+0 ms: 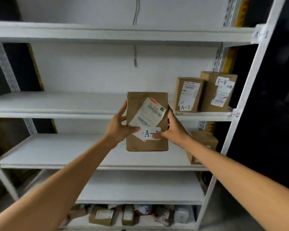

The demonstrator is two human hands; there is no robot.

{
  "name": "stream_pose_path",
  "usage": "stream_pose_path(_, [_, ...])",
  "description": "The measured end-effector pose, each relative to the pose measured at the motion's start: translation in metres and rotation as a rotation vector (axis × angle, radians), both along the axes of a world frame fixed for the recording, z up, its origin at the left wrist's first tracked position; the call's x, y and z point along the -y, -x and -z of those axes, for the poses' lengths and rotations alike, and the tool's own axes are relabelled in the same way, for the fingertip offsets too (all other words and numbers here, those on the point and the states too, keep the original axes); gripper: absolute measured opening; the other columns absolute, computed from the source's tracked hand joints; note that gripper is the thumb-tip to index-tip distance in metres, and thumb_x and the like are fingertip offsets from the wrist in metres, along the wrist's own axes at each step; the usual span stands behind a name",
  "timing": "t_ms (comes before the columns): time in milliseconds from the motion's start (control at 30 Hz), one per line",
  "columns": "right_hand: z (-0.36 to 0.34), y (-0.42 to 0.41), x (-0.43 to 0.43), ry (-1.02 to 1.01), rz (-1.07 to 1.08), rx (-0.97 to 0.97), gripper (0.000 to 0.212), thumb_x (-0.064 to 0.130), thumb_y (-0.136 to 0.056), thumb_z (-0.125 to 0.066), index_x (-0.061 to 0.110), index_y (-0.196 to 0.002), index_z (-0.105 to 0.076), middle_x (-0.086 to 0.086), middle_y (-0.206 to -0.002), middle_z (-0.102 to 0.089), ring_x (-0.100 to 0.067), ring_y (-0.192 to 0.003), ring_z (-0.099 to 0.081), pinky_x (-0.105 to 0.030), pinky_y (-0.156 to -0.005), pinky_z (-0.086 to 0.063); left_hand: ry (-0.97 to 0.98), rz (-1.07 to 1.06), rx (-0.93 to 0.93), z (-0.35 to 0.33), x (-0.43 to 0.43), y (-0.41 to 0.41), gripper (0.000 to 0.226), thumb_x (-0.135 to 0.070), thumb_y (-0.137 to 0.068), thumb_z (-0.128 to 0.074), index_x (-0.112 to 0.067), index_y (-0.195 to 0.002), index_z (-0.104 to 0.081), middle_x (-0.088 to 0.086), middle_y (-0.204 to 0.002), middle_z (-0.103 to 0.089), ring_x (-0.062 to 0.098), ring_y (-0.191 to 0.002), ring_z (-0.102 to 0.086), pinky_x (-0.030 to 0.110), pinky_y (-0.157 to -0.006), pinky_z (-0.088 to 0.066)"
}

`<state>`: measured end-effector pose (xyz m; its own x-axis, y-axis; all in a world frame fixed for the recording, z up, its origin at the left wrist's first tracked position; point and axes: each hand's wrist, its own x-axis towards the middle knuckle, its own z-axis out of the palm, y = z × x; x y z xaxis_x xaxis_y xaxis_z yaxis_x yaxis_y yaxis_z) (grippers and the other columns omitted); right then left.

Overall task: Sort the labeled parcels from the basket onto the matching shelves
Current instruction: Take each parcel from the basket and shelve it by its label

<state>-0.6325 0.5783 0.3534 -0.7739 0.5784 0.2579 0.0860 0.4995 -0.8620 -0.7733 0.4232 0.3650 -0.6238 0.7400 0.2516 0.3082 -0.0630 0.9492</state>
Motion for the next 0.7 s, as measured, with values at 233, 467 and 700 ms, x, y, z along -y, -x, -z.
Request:
stream_pose_path(233, [-0.036, 0.037, -0.063, -0.089, 0.086, -0.133, 0.124, 0.007, -0.058, -0.089, 0.028, -0.152, -0.010, 0.004, -0.138, -0.050, -0.015, -0.126, -0.044, -0.029, -0.097, -0.048, -0.079, 0.000, -0.119, -0.042, -0.063, 0.032, 0.109, 0.005, -0.073, -0.076, -0.047, -0.148, -0.016, -0.002, -0.123, -0.061, 0.008, -0.091, -0.067, 0.032, -0.065, -0.060])
stream_pose_path(467, [-0.054, 0.083, -0.127, -0.140, 0.101, -0.174, 0.120, 0.000, -0.063, -0.085, 0.021, -0.153, -0.008, 0.005, -0.138, -0.048, -0.010, -0.126, -0.041, -0.023, -0.094, -0.043, -0.106, -0.084, -0.116, -0.062, -0.139, 0.073, 0.105, 0.014, -0.071, -0.071, -0.048, -0.143, -0.026, 0.006, -0.124, -0.058, 0.018, -0.099, -0.064, 0.048, -0.075, -0.059])
stream_pose_path(700, [-0.045, 0.112, -0.173, -0.169, 0.131, -0.164, 0.121, -0.005, -0.064, -0.082, 0.025, -0.153, -0.006, 0.011, -0.131, -0.047, -0.003, -0.123, -0.039, -0.017, -0.091, -0.041, -0.089, -0.119, -0.153, -0.045, -0.194, 0.099, 0.102, 0.013, -0.072, -0.070, -0.039, -0.141, -0.017, -0.003, -0.111, -0.059, 0.009, -0.087, -0.066, 0.039, -0.063, -0.061])
